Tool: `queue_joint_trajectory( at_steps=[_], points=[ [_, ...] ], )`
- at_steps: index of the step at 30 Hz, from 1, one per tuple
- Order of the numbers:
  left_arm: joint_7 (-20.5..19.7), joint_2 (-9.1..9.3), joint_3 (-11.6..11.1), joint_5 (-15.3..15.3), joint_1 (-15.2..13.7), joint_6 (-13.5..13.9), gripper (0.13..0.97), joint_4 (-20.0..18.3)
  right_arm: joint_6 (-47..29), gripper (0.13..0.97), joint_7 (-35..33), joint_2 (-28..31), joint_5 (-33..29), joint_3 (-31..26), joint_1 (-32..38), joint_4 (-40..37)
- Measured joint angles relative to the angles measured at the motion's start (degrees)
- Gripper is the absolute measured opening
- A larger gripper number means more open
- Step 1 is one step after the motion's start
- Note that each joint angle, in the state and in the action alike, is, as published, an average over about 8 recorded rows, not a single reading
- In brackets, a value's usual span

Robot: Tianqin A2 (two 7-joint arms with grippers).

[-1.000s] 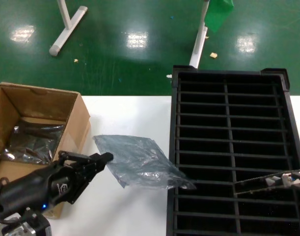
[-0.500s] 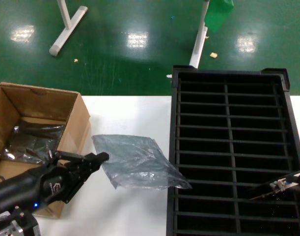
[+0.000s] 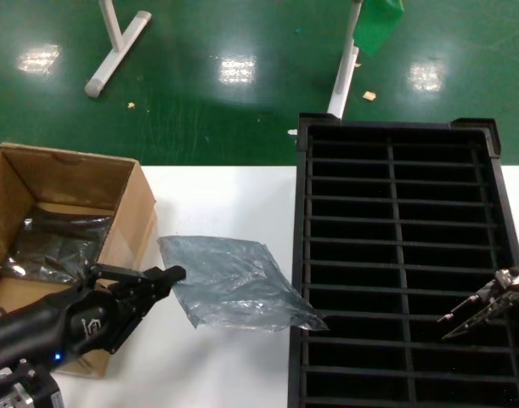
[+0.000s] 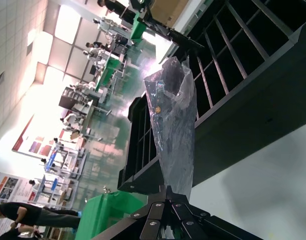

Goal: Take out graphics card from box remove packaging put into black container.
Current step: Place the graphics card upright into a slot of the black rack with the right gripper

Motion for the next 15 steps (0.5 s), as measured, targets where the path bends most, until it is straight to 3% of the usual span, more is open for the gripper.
queue_joint_trajectory(
  at_steps=[7, 15],
  points=[
    [0.43, 0.25, -0.14, -0.11, 0.12, 0.6, 0.142, 0.42, 0.75, 0.18, 2.84, 0.19, -0.74, -0.28, -0.05, 0.0],
    [0.95, 0.37, -0.78, -0.49, 0.88, 1.36, 0.142, 0.48, -0.01, 0.179, 1.45, -1.02, 1.61, 2.36, -1.76, -0.01]
  ],
)
